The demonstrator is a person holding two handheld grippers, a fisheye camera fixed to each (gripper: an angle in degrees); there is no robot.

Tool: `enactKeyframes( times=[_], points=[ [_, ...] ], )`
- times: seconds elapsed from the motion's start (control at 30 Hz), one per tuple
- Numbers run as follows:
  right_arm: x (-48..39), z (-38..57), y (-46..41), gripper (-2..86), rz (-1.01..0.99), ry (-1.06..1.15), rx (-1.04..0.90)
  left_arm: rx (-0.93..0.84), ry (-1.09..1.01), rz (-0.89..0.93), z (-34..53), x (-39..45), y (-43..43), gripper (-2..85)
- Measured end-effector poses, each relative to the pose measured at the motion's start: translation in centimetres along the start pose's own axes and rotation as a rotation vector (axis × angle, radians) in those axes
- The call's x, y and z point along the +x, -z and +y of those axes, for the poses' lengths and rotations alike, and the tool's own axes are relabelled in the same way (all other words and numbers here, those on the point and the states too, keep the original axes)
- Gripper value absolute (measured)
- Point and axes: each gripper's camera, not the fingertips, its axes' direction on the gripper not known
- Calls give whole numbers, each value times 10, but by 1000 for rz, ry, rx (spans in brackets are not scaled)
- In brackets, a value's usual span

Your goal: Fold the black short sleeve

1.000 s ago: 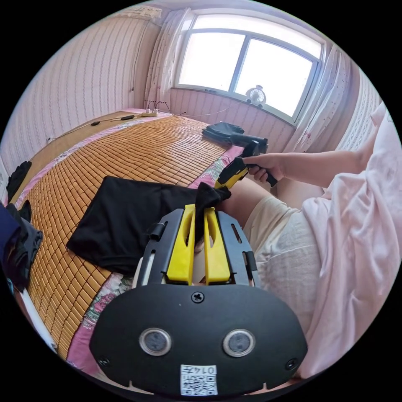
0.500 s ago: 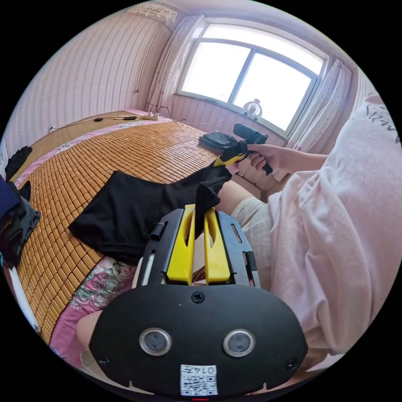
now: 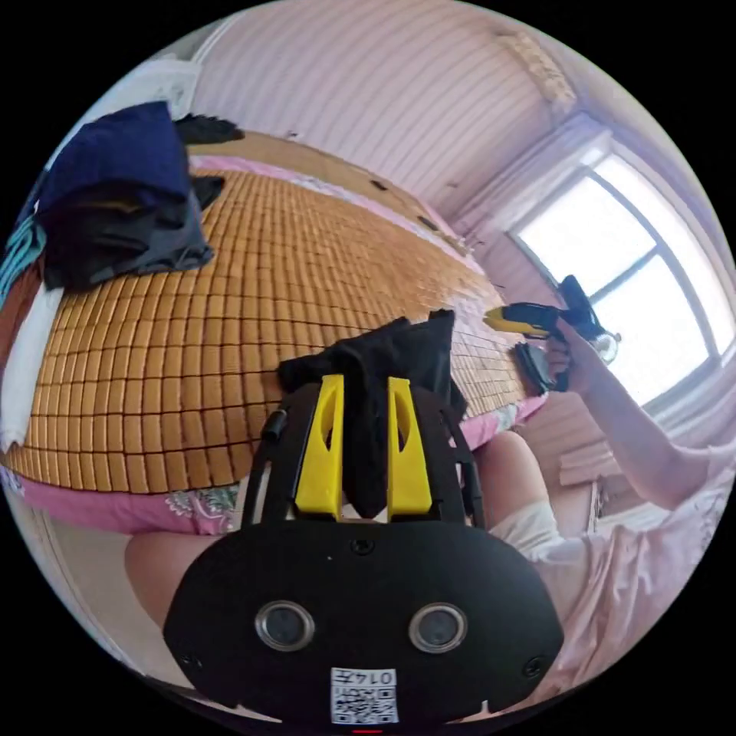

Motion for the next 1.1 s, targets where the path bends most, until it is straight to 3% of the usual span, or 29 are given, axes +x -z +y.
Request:
enactKeyframes(
  times=[0.33, 0.6, 0.83, 1.1],
  points=[
    [-61, -2, -97, 129, 340, 297, -102, -108, 126, -48, -23, -44, -35, 99],
    [-60, 2, -127, 144, 265, 242, -134, -173, 126, -121, -41, -37, -71, 112],
    [-70, 45, -114, 48, 213, 342, -129, -170, 53, -238, -42, -21, -78, 46],
    [-92, 122, -52, 18, 121, 491, 51, -105, -13, -154, -28, -1, -64, -9]
  ],
)
